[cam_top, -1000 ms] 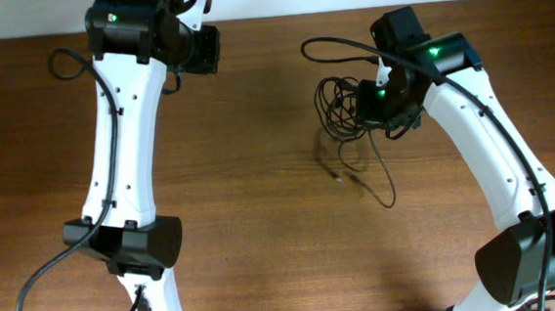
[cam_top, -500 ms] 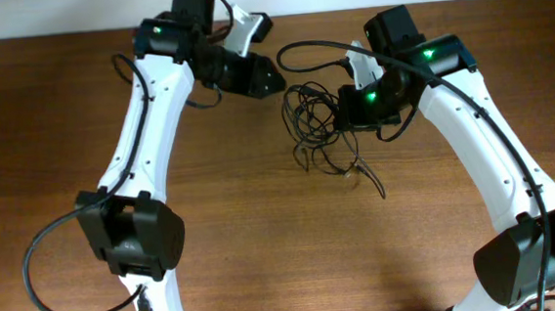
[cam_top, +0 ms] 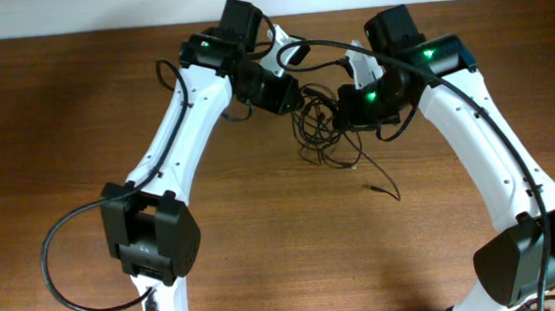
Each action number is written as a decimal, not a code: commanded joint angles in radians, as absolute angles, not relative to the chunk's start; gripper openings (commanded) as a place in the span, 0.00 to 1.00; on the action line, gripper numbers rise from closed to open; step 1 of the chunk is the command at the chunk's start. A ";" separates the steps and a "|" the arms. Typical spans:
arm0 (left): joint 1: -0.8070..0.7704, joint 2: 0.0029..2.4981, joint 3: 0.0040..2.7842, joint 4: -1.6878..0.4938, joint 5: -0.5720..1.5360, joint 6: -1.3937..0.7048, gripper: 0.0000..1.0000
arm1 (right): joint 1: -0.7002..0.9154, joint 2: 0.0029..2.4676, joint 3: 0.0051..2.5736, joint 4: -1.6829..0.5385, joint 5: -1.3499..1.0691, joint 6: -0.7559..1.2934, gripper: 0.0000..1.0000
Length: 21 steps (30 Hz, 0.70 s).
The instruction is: Untangle cables
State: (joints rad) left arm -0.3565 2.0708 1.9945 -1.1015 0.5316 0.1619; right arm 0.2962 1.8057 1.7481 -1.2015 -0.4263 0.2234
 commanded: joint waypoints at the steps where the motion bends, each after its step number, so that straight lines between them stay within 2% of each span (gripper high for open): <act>1: -0.361 2.062 1.986 -1.100 0.188 0.035 0.03 | 0.302 1.796 1.750 -1.198 -0.445 0.206 0.04; 2: -0.355 2.062 1.987 -1.097 0.128 -0.002 0.00 | 0.302 1.796 1.750 -1.197 -0.445 0.206 0.04; 6: -0.302 2.056 2.029 -1.093 0.070 -0.039 0.00 | 0.302 1.796 1.750 -1.206 -0.361 0.241 0.05; 7: -0.287 2.048 2.049 -1.096 0.070 -0.039 0.00 | 0.302 1.796 1.750 -1.225 -0.284 0.278 0.11; 11: -0.231 1.987 2.083 -1.102 0.087 -0.047 0.00 | 0.302 1.796 1.750 -1.290 -0.077 0.360 0.17; 13: -0.220 1.954 2.083 -1.121 0.182 -0.052 0.00 | 0.302 1.796 1.750 -1.286 -0.082 0.360 0.17; 15: -0.222 1.940 2.083 -1.136 0.319 -0.052 0.00 | 0.302 1.796 1.750 -1.239 -0.264 0.245 0.17; 17: -0.222 1.941 2.082 -1.159 0.457 -0.046 0.00 | 0.302 1.796 1.751 -1.166 -0.517 0.129 0.24; 20: -0.221 1.941 2.082 -1.206 0.543 -0.030 0.00 | 0.302 1.796 1.751 -1.059 -0.656 0.127 0.49; 21: -0.221 1.941 2.082 -1.220 0.555 -0.030 0.00 | 0.302 1.796 1.751 -1.035 -0.675 0.127 0.54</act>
